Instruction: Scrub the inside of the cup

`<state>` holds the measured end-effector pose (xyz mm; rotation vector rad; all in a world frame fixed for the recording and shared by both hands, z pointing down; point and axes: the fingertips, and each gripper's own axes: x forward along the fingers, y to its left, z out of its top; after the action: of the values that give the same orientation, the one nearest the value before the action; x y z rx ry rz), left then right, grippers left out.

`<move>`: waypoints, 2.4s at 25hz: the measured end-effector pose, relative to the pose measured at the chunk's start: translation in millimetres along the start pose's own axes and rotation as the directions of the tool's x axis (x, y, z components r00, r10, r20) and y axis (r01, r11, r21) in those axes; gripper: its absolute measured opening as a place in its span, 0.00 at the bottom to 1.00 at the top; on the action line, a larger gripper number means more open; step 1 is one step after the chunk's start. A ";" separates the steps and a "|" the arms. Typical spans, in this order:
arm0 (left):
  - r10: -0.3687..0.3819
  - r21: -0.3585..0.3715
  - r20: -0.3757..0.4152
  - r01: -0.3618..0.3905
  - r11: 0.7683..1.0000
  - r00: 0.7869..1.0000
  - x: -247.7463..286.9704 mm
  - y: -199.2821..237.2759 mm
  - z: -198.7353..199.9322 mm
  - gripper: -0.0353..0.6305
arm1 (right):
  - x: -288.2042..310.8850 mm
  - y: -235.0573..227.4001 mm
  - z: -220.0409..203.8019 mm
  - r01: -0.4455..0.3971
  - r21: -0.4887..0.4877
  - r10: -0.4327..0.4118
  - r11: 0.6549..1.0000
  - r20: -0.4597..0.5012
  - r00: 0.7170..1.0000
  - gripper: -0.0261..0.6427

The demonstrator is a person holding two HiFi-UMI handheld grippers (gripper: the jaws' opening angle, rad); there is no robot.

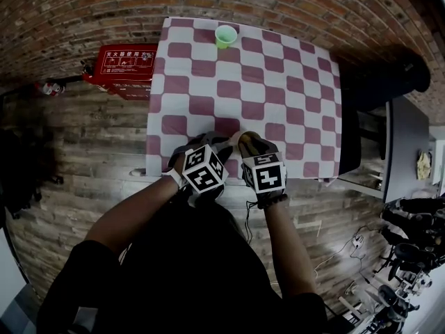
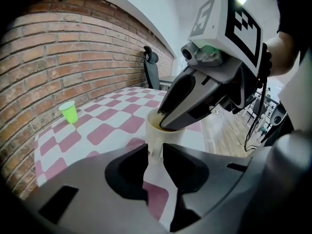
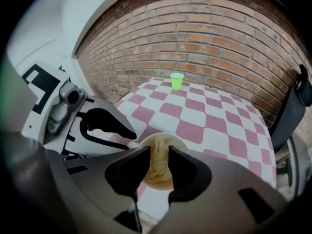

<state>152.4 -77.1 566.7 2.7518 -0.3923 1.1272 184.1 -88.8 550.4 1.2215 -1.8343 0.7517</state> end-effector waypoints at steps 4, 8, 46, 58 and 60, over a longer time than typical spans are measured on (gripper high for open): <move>-0.001 0.000 0.000 0.001 1.000 1.000 0.5 0.5 0.0 0.21 | 8.5 -6.1 -7.5 0.041 -0.128 -0.057 0.991 -0.121 0.991 0.21; -0.001 0.000 -0.001 0.001 1.000 1.000 -0.2 0.4 -0.2 0.21 | 14.9 -6.8 -12.0 0.017 -0.213 -0.066 0.977 -0.228 0.971 0.20; -0.004 0.032 -0.027 0.004 0.999 1.000 8.1 2.4 -0.2 0.20 | -40.4 4.8 11.6 -0.018 -0.385 0.010 0.923 -0.023 1.000 0.14; 0.004 0.010 -0.024 -0.004 1.000 1.000 7.5 3.0 -2.0 0.20 | 2.9 -1.1 -5.5 0.113 -0.615 -0.181 0.781 -0.049 0.982 0.14; 0.002 0.007 -0.022 -0.001 1.000 1.000 7.1 2.9 -2.1 0.20 | -7.8 -3.8 -1.3 0.149 -0.615 -0.201 0.774 -0.015 0.980 0.14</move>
<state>154.9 -80.7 573.3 2.7429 -0.3884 1.1610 189.7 -85.5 544.5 0.8896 -1.6710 0.0651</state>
